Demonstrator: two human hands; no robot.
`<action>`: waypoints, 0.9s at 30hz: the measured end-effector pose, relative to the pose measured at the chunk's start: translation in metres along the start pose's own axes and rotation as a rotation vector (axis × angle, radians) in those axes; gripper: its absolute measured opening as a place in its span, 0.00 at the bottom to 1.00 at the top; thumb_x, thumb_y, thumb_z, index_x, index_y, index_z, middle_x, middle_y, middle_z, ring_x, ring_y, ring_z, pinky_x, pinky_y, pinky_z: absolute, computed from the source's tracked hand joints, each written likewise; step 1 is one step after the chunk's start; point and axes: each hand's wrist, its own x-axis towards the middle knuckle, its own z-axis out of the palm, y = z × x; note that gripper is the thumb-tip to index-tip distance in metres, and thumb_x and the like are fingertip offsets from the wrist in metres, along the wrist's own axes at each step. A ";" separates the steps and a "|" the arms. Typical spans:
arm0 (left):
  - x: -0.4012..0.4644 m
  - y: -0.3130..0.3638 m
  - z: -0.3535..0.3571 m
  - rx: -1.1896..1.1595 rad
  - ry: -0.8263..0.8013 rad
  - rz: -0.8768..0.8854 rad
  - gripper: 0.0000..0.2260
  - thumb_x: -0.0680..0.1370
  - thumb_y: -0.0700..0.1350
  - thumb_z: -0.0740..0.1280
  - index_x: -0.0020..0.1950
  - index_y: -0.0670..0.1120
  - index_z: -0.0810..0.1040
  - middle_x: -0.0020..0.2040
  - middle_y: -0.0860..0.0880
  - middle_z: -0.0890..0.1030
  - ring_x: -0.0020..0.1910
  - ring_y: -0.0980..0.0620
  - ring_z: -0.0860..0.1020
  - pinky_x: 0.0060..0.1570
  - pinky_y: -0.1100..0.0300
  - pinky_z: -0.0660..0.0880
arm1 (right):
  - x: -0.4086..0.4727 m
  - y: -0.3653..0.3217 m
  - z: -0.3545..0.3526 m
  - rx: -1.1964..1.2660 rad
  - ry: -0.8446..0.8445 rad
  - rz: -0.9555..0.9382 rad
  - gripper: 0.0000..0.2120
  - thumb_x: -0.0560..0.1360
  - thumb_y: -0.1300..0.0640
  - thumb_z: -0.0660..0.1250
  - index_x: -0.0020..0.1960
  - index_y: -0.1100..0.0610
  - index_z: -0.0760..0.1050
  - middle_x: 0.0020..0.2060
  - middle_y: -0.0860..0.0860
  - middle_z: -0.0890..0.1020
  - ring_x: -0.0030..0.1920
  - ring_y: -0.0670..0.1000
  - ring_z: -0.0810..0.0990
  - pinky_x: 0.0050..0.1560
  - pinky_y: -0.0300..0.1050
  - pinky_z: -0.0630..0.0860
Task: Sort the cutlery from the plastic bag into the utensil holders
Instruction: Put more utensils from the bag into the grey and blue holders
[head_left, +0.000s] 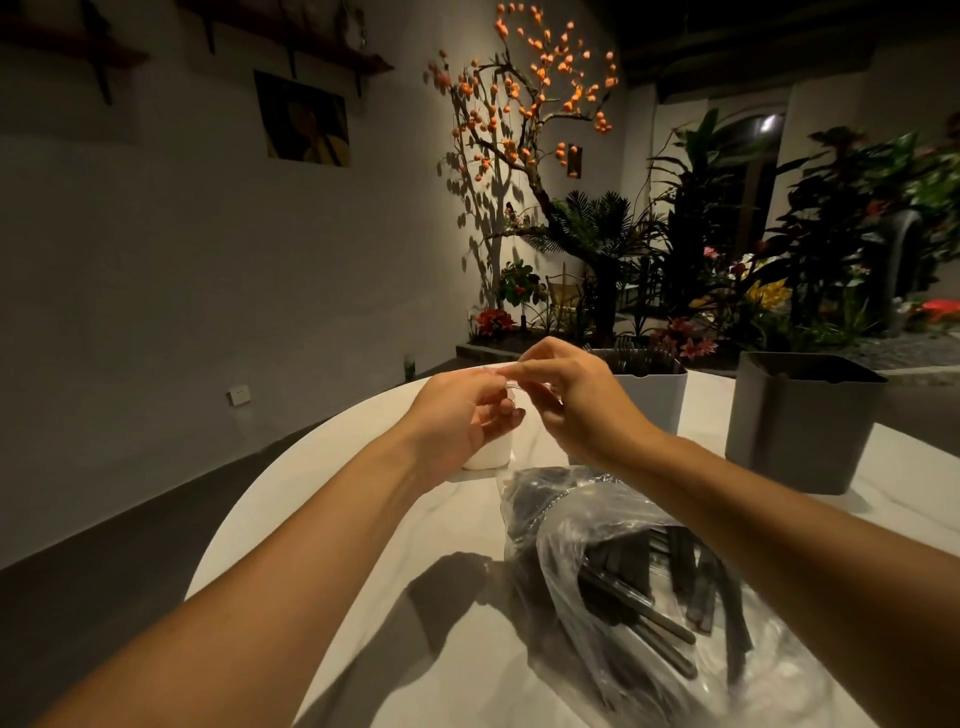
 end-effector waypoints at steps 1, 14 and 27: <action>0.000 -0.001 -0.004 0.015 -0.011 0.016 0.07 0.83 0.36 0.60 0.55 0.39 0.78 0.44 0.42 0.76 0.38 0.52 0.75 0.40 0.61 0.80 | 0.000 -0.002 0.000 0.038 -0.029 0.034 0.18 0.79 0.67 0.66 0.63 0.51 0.81 0.53 0.50 0.78 0.53 0.48 0.76 0.53 0.39 0.77; 0.004 -0.011 -0.022 0.099 -0.011 0.060 0.10 0.84 0.43 0.61 0.60 0.40 0.78 0.40 0.45 0.74 0.39 0.52 0.73 0.43 0.61 0.78 | 0.004 -0.013 0.009 0.689 -0.207 0.368 0.22 0.79 0.73 0.59 0.63 0.54 0.81 0.58 0.51 0.84 0.56 0.49 0.80 0.49 0.39 0.77; 0.024 -0.025 -0.034 0.468 0.141 0.104 0.12 0.85 0.42 0.60 0.56 0.45 0.83 0.40 0.45 0.76 0.41 0.50 0.72 0.51 0.54 0.76 | 0.015 -0.007 0.024 0.384 -0.073 0.340 0.05 0.77 0.59 0.71 0.51 0.52 0.79 0.47 0.47 0.83 0.48 0.44 0.81 0.50 0.40 0.80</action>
